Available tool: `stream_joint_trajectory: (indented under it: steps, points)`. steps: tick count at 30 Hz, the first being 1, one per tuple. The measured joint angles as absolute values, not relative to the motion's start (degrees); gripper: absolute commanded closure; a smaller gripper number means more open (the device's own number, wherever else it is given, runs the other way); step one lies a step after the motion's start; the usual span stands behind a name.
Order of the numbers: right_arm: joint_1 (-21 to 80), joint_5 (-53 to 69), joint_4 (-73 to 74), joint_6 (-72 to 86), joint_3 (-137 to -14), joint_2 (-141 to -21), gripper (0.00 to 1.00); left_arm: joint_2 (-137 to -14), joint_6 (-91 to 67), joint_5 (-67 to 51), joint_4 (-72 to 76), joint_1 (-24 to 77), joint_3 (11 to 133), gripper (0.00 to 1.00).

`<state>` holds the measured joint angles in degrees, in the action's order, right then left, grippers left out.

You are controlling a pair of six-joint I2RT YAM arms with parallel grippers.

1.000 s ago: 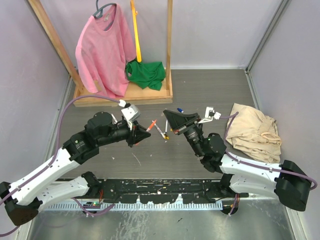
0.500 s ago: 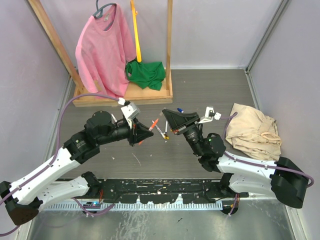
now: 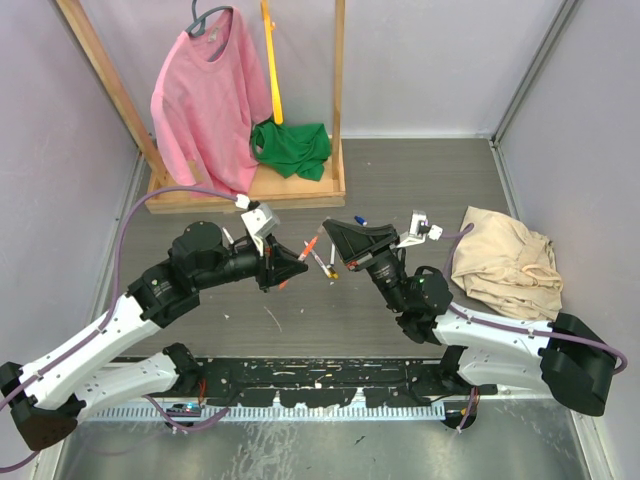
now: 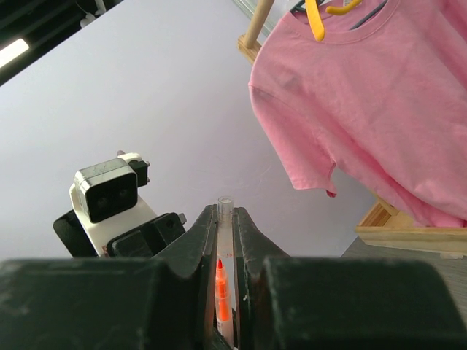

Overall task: Insert the pens into the pen caps
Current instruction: Insert the pen cap onto the pen.

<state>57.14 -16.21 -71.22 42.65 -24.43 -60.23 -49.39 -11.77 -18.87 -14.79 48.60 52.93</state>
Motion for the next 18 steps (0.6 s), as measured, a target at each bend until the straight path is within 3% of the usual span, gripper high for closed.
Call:
stream_joint_trajectory:
  steps: [18]
  points:
    - [57.1, -15.1, -71.4, 42.6, -24.4, -59.2, 1.00, -50.0, -12.9, -18.9, -13.5, 48.6, 52.9, 1.00]
